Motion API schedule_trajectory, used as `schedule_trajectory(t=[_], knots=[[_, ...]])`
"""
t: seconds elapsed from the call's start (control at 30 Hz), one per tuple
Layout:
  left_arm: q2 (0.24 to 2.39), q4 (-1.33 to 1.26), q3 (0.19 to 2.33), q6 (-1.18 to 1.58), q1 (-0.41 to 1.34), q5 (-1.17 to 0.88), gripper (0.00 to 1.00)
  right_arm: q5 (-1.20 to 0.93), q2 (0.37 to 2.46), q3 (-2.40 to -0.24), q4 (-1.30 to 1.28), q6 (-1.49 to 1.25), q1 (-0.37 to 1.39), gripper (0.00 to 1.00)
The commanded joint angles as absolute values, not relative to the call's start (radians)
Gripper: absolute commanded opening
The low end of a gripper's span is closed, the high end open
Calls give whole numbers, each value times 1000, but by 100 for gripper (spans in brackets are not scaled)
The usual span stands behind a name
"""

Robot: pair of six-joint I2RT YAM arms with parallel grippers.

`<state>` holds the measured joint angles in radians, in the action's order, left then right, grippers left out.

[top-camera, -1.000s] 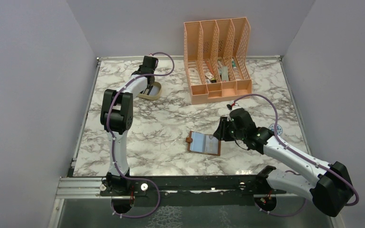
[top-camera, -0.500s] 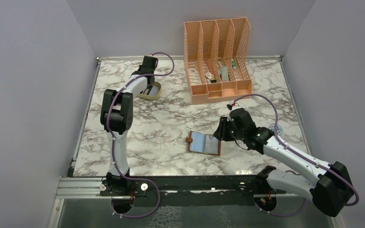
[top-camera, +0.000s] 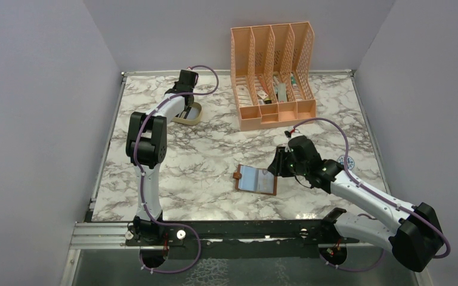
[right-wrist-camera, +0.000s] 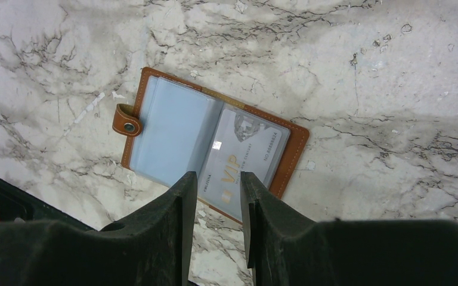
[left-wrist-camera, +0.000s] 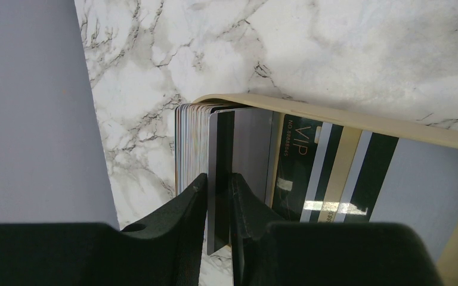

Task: Put the credit cards into the card holder
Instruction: Pick up the credit card from the storage box.

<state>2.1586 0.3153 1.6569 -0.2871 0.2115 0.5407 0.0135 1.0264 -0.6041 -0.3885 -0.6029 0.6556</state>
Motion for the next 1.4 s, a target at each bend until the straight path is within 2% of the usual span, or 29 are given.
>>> schedule_trajectory(t=[0.0, 0.2, 0.43, 0.67, 0.97, 1.13, 1.37], knots=[[2119, 345, 1681, -288, 207, 567, 20, 32, 1019, -622, -357, -595, 662, 33], [2111, 356, 1692, -283, 209, 566, 18, 32, 1011, -615, -356, -597, 662, 33], [2097, 383, 1694, -263, 214, 551, 8, 29, 1006, -609, -357, -598, 662, 33], [2033, 474, 1673, -176, 227, 412, 1, 13, 1009, -601, -340, -612, 662, 33], [1978, 500, 1667, -134, 227, 352, 0, 7, 989, -600, -356, -613, 663, 33], [1915, 516, 1654, -43, 227, 241, 0, -5, 970, -605, -369, -627, 663, 33], [1765, 502, 1552, 114, 217, -26, 0, -46, 949, -615, -378, -659, 663, 33]])
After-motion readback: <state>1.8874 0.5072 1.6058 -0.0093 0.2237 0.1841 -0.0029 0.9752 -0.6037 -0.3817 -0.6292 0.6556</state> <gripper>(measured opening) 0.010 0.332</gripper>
